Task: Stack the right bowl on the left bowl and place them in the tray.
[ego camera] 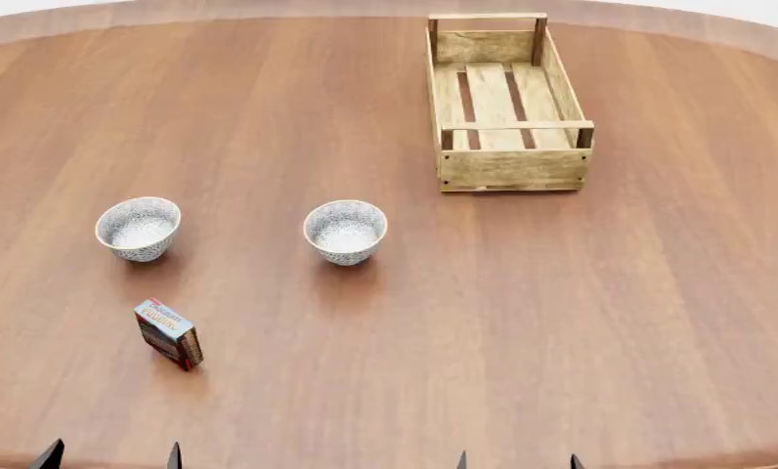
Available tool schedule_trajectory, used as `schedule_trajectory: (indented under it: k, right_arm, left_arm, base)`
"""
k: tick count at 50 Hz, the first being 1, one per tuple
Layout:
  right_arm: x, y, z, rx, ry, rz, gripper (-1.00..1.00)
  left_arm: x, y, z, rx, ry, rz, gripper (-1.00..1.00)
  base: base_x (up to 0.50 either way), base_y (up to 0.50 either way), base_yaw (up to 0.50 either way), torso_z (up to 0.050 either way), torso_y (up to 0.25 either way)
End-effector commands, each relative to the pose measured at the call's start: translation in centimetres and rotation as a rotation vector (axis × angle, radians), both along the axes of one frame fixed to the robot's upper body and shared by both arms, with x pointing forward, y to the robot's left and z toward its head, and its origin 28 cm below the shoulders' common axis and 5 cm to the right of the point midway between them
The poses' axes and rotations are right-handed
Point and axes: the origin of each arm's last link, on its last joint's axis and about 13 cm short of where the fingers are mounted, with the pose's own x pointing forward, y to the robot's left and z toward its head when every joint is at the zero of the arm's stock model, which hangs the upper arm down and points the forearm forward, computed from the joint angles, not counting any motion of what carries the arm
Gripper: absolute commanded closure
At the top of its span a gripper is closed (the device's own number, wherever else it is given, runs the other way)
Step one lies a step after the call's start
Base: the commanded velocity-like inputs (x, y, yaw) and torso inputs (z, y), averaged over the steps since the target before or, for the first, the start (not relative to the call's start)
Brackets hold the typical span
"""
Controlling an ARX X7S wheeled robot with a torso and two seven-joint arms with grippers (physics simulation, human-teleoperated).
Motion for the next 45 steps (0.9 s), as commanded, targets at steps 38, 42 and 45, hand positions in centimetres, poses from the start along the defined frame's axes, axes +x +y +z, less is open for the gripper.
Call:
schedule_trajectory:
  k: [38, 42, 45]
  right_arm:
    - [-0.24, 0.41, -0.4, -0.062, -0.002, -0.003, -1.0]
    - [-0.3, 0.43, -0.38, -0.06, -0.002, 0.006, -1.0]
    - [-0.34, 0.42, -0.3, -0.054, -0.007, 0.006, -1.0]
  left_arm:
    - [-0.33, -0.02, 0.02, 0.041, -0.038, 0.028, -1.0]
    - [-0.31, 0.0, 0.01, 0.04, -0.037, 0.029, -1.0]
    - [-0.3, -0.02, 0.01, 0.041, -0.036, 0.029, -1.0]
  base:
    - [0.0, 0.2, 0.0, 0.0, 0.0]
    - [0.0, 0.0, 0.0, 0.0, 0.0]
    - [0.0, 0.0, 0.0, 0.0, 0.0]
